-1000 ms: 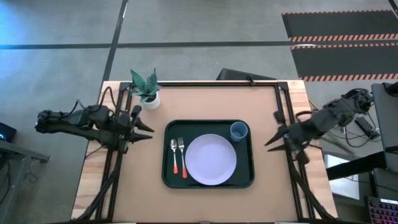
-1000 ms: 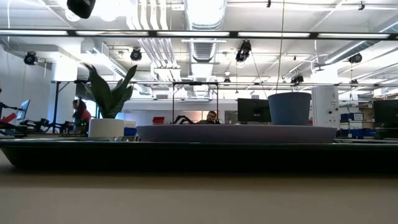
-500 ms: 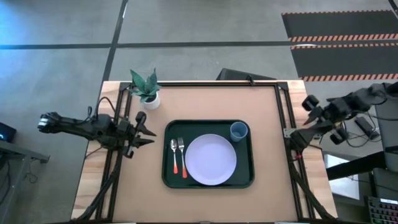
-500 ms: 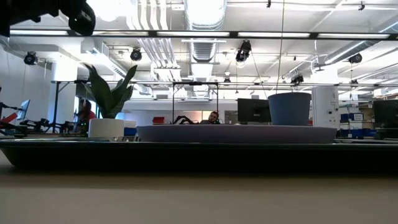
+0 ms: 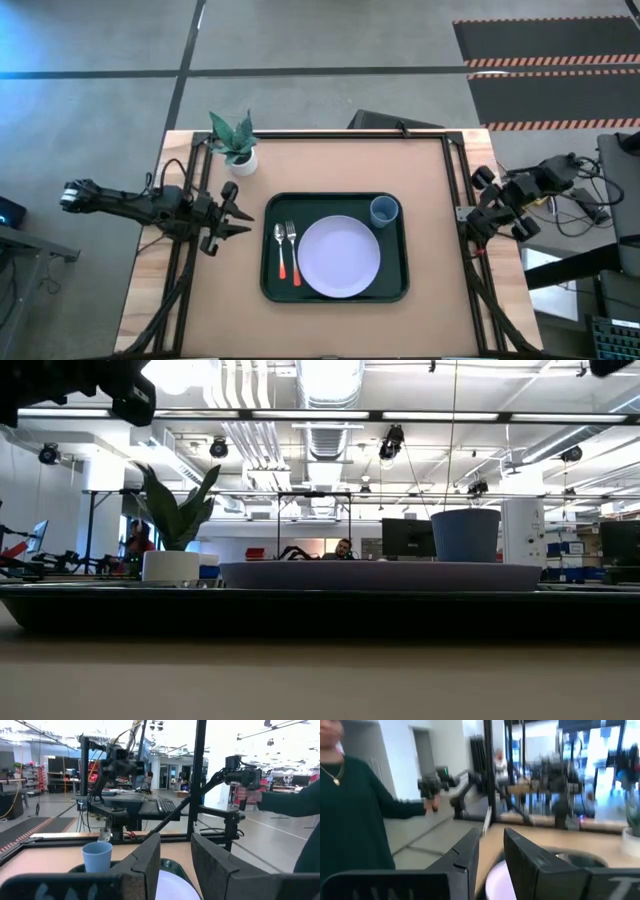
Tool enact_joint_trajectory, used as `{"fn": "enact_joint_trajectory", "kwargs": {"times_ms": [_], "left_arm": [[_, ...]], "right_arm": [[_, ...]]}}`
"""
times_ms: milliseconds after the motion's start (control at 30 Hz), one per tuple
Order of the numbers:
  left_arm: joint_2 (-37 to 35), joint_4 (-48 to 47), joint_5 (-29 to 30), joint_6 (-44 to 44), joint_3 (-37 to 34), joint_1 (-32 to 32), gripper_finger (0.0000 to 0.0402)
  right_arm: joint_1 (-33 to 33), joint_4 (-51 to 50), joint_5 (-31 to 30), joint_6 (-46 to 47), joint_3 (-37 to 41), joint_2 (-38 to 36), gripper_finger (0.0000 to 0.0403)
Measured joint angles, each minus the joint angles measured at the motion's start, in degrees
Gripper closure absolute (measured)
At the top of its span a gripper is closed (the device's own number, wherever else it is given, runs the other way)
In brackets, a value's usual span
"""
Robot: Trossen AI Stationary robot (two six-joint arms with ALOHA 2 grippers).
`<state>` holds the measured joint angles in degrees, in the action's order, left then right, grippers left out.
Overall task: Pick and place plate/cup/fork/spoon on tray
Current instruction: Return to Home Position
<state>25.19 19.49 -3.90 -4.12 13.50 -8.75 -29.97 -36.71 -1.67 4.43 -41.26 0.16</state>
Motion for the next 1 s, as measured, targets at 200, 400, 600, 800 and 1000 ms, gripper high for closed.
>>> {"fn": "enact_joint_trajectory", "kwargs": {"times_ms": [200, 400, 600, 800, 1000], "left_arm": [[-0.96, 11.18, -0.20, -1.55, -7.07, -0.37, 0.0309], [0.86, 22.07, -0.22, -1.57, -12.72, -1.18, 0.0309], [2.25, 22.46, -0.17, -1.59, -12.85, -1.18, 0.0309], [2.14, 22.44, -0.15, -1.57, -12.99, -1.16, 0.0309], [2.97, 21.93, -0.15, -1.60, -13.03, -1.16, 0.0309]], "right_arm": [[-0.01, 5.41, 0.35, -0.59, 4.58, 0.44, 0.0323], [0.01, 16.37, 1.92, -0.73, 13.04, -0.17, 0.0323], [0.00, 29.91, 4.99, -0.68, 22.64, -0.22, 0.0323], [-0.01, 41.19, 6.22, 2.05, 30.93, -0.22, 0.0323], [-0.01, 50.50, 6.21, 3.01, 37.56, -0.22, 0.0323]]}}
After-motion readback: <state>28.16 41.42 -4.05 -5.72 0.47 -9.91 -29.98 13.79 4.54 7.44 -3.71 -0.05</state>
